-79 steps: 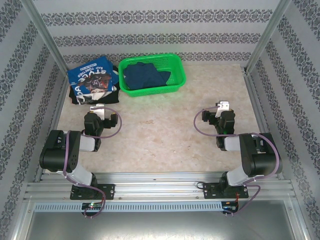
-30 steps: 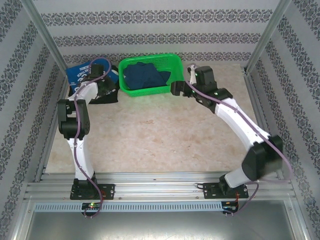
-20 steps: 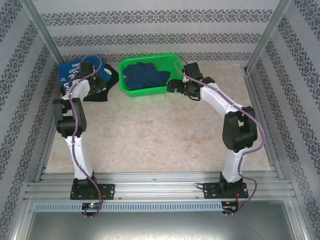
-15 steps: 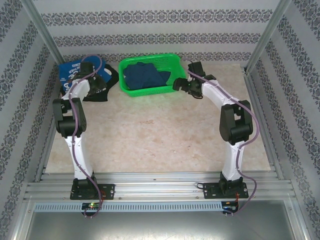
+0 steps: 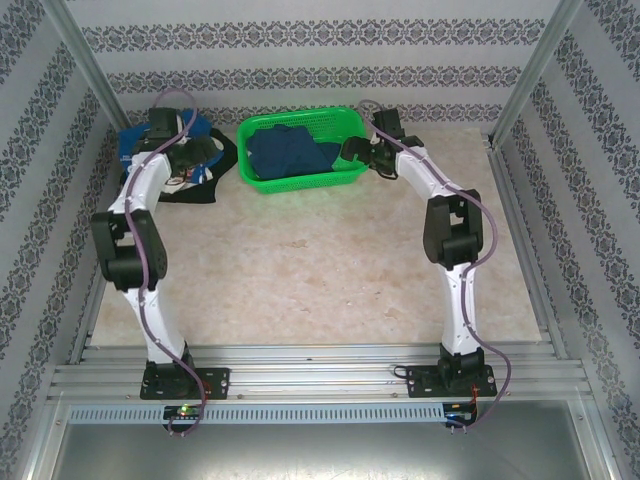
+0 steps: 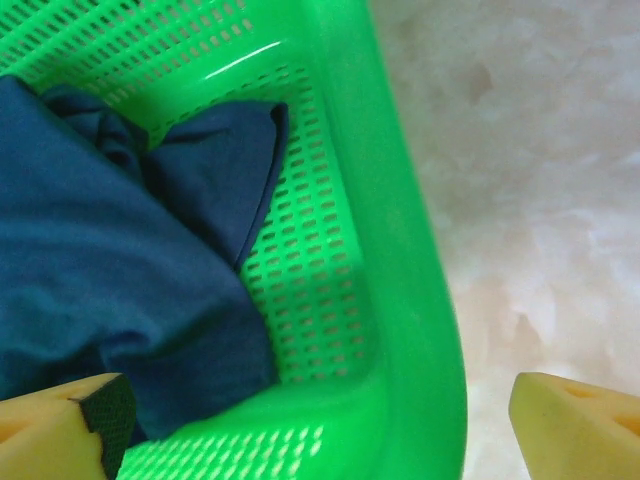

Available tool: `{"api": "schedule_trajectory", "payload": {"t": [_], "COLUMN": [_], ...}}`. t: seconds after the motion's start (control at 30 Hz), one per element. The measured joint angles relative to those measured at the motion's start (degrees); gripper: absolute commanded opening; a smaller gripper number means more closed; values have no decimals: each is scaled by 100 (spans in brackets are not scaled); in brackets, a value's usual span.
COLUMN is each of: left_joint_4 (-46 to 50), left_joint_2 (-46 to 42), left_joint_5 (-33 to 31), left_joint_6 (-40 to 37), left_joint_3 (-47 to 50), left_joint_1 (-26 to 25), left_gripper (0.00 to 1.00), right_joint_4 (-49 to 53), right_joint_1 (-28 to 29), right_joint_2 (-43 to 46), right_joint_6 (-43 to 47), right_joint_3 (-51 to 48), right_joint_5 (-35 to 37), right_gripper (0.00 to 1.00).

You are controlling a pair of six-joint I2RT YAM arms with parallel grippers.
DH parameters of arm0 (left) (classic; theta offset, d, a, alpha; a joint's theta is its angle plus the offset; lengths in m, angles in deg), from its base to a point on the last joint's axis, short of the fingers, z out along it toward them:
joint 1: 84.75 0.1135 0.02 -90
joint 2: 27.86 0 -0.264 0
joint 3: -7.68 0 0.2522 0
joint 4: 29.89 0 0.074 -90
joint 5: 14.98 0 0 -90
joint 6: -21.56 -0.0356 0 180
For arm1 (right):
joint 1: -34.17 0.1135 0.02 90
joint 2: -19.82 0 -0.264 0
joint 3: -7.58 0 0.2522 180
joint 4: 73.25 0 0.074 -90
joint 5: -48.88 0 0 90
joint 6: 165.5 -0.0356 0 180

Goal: Fold and stack the t-shirts

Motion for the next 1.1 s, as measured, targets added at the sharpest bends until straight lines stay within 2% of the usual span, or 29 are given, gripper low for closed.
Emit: {"api": "schedule_trajectory", "payload": {"t": [0.07, 0.13, 0.23, 0.33, 0.4, 0.43, 0.63, 0.87, 1.0, 1.1], "left_joint_4": [-195, -393, -647, -780, -782, -776, -778, -459, 284, 881], "left_joint_2": [-638, -1244, -1904, -2251, -2288, -2264, -1873, -468, 361, 933], "left_joint_5": [125, 236, 393, 380, 308, 291, 190, 186, 223, 146], "left_joint_6": [68, 184, 363, 437, 435, 435, 409, -341, -1016, -1353], "left_joint_3": [365, 737, 1228, 1722, 1950, 2037, 1950, 87, -933, -1399], "left_joint_1": [-214, -446, -688, -774, -852, -925, -1604, -2743, -3191, -3407], "left_gripper": [92, 93, 93, 94, 94, 94, 93, 91, 83, 82], "right_joint_4": [94, 208, 245, 229, 96, -81, -756, -1069, -1062, -1038], "right_joint_1": [-46, -103, -166, -227, -238, -238, -278, -348, -345, -348], "right_joint_2": [-186, -354, -472, -496, -448, -339, 1045, 3123, 4096, 4612], "right_joint_6": [-24, -70, -162, -304, -332, -393, -538, -170, -2, 50], "right_joint_3": [190, 367, 479, 529, 398, 144, -2041, -4520, -5611, -6181], "right_joint_5": [48, 140, 170, 151, 179, 120, 223, 323, 352, 350], "right_gripper": [88, 79, 57, 30, 15, 12, 5, 0, 0, 0]}}
